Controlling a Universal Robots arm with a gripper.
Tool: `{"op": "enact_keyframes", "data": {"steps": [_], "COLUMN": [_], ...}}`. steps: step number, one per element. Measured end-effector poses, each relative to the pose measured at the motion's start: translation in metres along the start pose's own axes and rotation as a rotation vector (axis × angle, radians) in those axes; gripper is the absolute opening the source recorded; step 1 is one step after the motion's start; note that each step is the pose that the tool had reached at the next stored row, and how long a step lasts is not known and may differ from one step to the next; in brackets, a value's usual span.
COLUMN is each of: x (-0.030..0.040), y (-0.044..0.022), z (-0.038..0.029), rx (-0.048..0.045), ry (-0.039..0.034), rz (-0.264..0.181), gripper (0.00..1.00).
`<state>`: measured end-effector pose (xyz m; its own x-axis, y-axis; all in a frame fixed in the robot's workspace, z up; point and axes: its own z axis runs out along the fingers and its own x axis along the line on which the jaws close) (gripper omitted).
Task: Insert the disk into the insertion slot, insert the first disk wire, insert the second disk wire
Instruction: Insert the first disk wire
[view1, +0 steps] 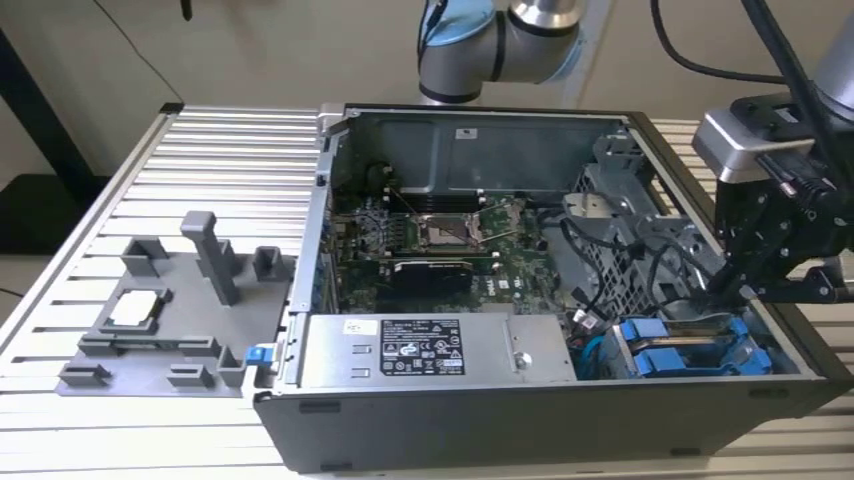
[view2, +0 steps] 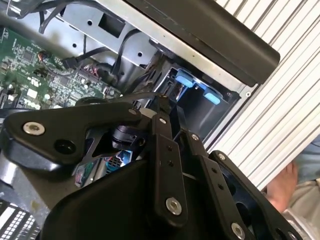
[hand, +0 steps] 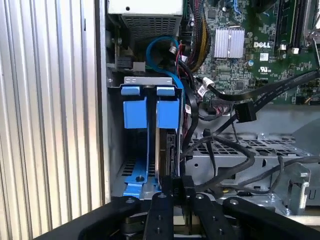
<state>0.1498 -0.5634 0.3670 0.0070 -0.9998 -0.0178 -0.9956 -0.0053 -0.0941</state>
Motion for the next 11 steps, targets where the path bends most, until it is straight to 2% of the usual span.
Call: {"op": "enact_keyframes", "data": {"steps": [1,2,7,11], "x": [0.0,0.0,0.0003,0.0014], "y": [0.0002,0.0002,-0.0001,-0.0088], "z": [0.0015,0.0024,0.0095,0.0123], "rx": [-0.0095,-0.0119,-0.0154,-0.0523], "ry": [0.0006,0.0011,0.0008,0.0006], "rz": [0.009,0.013,0.021,0.022], "gripper": [0.19,0.19,0.19,0.19]}}
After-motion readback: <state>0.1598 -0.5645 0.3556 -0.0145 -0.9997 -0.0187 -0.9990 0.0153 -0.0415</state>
